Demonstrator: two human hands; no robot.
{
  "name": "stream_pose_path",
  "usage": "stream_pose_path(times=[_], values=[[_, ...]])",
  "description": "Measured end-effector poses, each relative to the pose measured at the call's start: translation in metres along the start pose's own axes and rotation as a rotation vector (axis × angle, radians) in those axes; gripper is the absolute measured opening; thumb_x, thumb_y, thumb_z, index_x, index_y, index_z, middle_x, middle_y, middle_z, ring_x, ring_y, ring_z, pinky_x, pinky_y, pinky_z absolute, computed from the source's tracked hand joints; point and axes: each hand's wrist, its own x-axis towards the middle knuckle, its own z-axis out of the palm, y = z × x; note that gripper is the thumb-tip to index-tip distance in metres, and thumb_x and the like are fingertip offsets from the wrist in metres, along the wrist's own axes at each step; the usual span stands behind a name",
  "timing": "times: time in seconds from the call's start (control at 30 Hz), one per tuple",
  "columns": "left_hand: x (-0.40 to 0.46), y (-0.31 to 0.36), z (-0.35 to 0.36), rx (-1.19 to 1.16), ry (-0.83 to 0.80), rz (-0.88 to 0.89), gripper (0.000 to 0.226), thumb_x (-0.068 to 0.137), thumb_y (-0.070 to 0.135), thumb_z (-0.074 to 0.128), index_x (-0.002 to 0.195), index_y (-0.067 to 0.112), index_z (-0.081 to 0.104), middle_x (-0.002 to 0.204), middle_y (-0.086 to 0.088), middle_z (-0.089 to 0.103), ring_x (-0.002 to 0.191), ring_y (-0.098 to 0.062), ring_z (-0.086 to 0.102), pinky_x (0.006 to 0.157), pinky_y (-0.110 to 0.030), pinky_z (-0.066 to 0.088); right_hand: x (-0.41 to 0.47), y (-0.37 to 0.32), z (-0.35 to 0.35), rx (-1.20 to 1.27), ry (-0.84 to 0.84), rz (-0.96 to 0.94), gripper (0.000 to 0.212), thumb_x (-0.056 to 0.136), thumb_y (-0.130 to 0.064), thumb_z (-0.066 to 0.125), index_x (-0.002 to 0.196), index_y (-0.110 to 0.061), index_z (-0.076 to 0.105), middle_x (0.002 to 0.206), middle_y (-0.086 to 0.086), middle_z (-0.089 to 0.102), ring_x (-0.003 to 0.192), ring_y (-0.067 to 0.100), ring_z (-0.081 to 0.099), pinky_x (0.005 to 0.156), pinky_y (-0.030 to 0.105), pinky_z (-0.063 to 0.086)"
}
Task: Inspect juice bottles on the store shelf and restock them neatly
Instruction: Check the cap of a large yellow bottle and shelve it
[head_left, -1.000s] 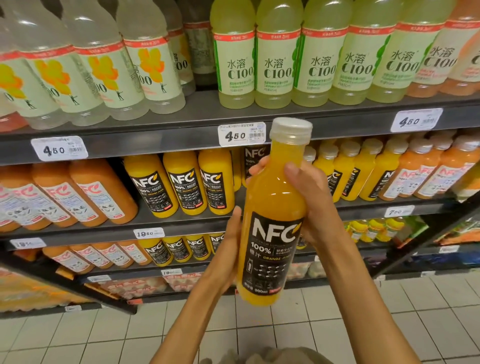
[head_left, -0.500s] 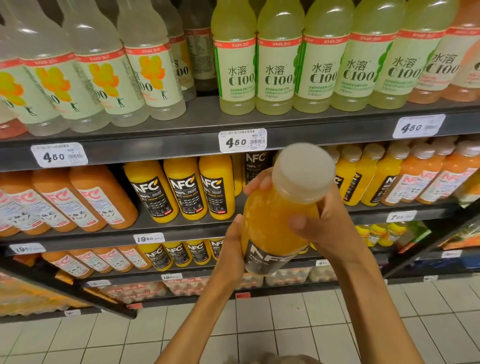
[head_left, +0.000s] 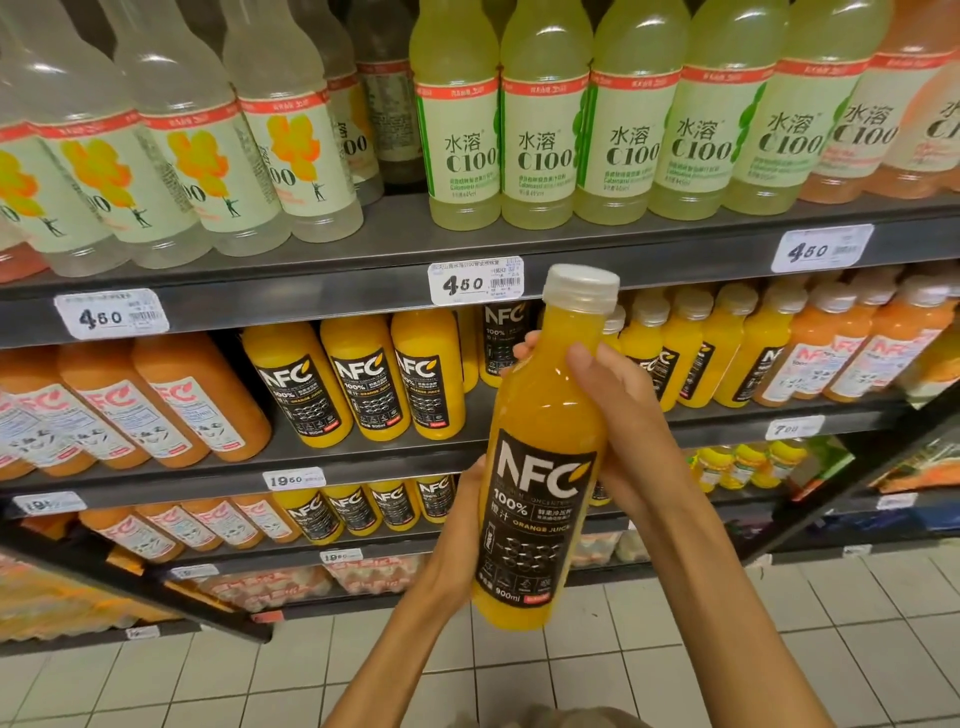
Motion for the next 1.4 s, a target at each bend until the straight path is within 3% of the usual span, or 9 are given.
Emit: stream_pose_path(times=[0.13, 0.3, 0.43, 0.53, 0.73, 0.9, 1.07, 1.23, 1.4], values=[[-0.008, 0.001, -0.003, -0.081, -0.073, -0.111, 0.049, 0.082, 0.056, 0.034, 0.097, 0.031, 0.074, 0.098, -0.005, 0.074, 0.089, -0.019, 0.071, 0.070, -0.028, 0.056, 0.014, 0.001, -0.018, 0.097, -0.120, 0.122, 0.057, 0.070, -0.049, 0.075, 0.112, -0.012, 0.065, 0.116, 0.013, 0.067, 0.116, 0.034, 0.059, 0.091, 0.042, 0.052], [-0.016, 0.001, 0.005, -0.140, -0.127, -0.252, 0.072, 0.081, 0.061, 0.034, 0.135, 0.015, 0.045, 0.120, -0.018, 0.064, 0.109, -0.033, 0.062, 0.097, -0.052, 0.046, 0.025, 0.019, -0.021, 0.275, -0.147, 0.204, 0.040, 0.074, -0.045, 0.073, 0.095, -0.012, 0.066, 0.097, 0.010, 0.068, 0.096, 0.028, 0.065, 0.085, 0.040, 0.052], [-0.021, 0.002, 0.000, -0.136, -0.118, -0.237, 0.088, 0.059, 0.077, 0.062, 0.126, 0.020, 0.054, 0.114, -0.011, 0.069, 0.105, -0.026, 0.066, 0.084, -0.038, 0.056, 0.029, 0.029, -0.030, 0.272, 0.036, 0.227, 0.030, 0.087, -0.042, 0.060, 0.087, -0.014, 0.071, 0.092, 0.008, 0.071, 0.092, 0.024, 0.068, 0.083, 0.038, 0.055], [-0.023, 0.005, 0.002, -0.081, -0.156, -0.237, 0.069, 0.047, 0.066, 0.080, 0.101, 0.025, 0.069, 0.098, -0.005, 0.074, 0.088, -0.019, 0.071, 0.076, -0.033, 0.058, 0.033, 0.036, -0.038, 0.257, 0.135, 0.371, 0.037, 0.086, -0.048, 0.060, 0.090, -0.013, 0.070, 0.097, 0.010, 0.071, 0.096, 0.026, 0.067, 0.082, 0.039, 0.055], [-0.024, 0.017, 0.011, -0.090, -0.167, -0.284, 0.050, 0.065, 0.052, 0.058, 0.106, 0.023, 0.059, 0.093, -0.002, 0.075, 0.084, -0.016, 0.072, 0.071, -0.030, 0.058, 0.035, 0.049, -0.054, 0.411, 0.134, 0.505, 0.047, 0.083, -0.049, 0.058, 0.098, -0.006, 0.070, 0.104, 0.015, 0.071, 0.095, 0.031, 0.069, 0.074, 0.040, 0.057], [-0.032, 0.025, 0.016, -0.144, -0.209, -0.318, 0.052, 0.062, 0.047, 0.064, 0.106, 0.020, 0.060, 0.094, -0.006, 0.075, 0.084, -0.018, 0.072, 0.071, -0.029, 0.059, 0.029, 0.068, -0.060, 0.462, 0.138, 0.623, 0.047, 0.081, -0.043, 0.058, 0.092, -0.001, 0.074, 0.098, 0.016, 0.072, 0.088, 0.029, 0.070, 0.079, 0.041, 0.057], [-0.039, 0.027, 0.019, -0.150, -0.229, -0.339, 0.048, 0.067, 0.043, 0.064, 0.110, 0.019, 0.061, 0.099, -0.007, 0.074, 0.088, -0.018, 0.071, 0.073, -0.028, 0.058, 0.025, 0.082, -0.059, 0.581, 0.162, 0.747, 0.053, 0.082, -0.045, 0.055, 0.108, 0.001, 0.060, 0.094, 0.015, 0.069, 0.080, 0.027, 0.070, 0.069, 0.040, 0.059], [-0.037, 0.024, 0.015, -0.215, -0.212, -0.363, 0.044, 0.065, 0.041, 0.068, 0.103, 0.019, 0.068, 0.101, -0.012, 0.073, 0.087, -0.022, 0.072, 0.068, -0.030, 0.058, 0.025, 0.081, -0.058, 0.568, 0.164, 0.722, 0.050, 0.082, -0.045, 0.057, 0.097, 0.002, 0.066, 0.089, 0.018, 0.070, 0.076, 0.029, 0.070, 0.066, 0.040, 0.059], [-0.032, 0.012, 0.013, -0.112, -0.109, -0.364, 0.064, 0.063, 0.042, 0.071, 0.120, 0.014, 0.057, 0.106, -0.011, 0.072, 0.093, -0.024, 0.070, 0.074, -0.036, 0.057, 0.031, 0.060, -0.050, 0.476, 0.125, 0.547, 0.039, 0.077, -0.042, 0.065, 0.091, -0.006, 0.067, 0.094, 0.014, 0.070, 0.086, 0.031, 0.069, 0.071, 0.040, 0.057]])
